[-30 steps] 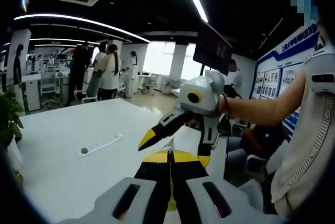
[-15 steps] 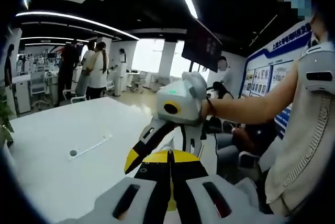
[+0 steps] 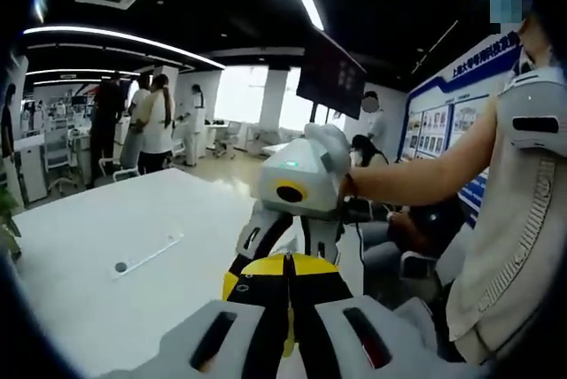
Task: Compare the silicone blocks by pressing each to a similar depth, holding the contact briefly, and releasing to observe deformation and rebound differences across the visible hardness samples.
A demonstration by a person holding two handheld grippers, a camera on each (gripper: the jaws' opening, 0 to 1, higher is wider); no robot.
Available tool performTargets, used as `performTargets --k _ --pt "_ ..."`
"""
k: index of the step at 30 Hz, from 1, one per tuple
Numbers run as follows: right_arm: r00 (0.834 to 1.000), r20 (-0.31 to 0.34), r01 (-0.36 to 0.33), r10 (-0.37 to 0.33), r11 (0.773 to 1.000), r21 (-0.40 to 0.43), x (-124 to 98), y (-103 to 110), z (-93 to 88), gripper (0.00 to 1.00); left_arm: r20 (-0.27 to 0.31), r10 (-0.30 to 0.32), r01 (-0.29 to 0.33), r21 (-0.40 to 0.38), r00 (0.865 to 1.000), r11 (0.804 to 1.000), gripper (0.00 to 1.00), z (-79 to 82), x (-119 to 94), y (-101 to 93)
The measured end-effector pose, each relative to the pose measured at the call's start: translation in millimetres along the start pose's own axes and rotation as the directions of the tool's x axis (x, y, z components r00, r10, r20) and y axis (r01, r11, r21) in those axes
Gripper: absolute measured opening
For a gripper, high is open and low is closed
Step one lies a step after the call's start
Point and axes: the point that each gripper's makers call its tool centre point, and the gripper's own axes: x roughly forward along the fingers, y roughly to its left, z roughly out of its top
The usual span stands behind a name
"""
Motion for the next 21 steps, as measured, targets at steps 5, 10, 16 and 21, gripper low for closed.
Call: performTargets --k 5,10,16,21 --pt "1.0 0.008 0.018 -0.017 0.999 -0.035 -5 0 5.2 0.29 0.016 -0.006 0.006 0.011 1.0 1.0 0.0 4.6 -4 -8.9" --pt "1.0 0.011 0.029 -0.028 0.998 -0.056 -8 3 9.8 0.25 0.02 -0.016 0.015 0.025 1.0 1.0 0.0 8.8 -6 -16.9" --pt "1.0 -0.004 -0.001 0.001 1.0 0.005 -11 19 12.0 0.15 0.034 -0.031 0.03 0.03 0.999 0.999 0.0 13.4 -9 -26.3" --pt "1.0 -0.01 -0.001 0.001 1.0 0.023 -12 24 12.3 0.09 0.026 -0.037 0.035 0.043 0.999 0.998 0.0 13.5 -9 -28.3"
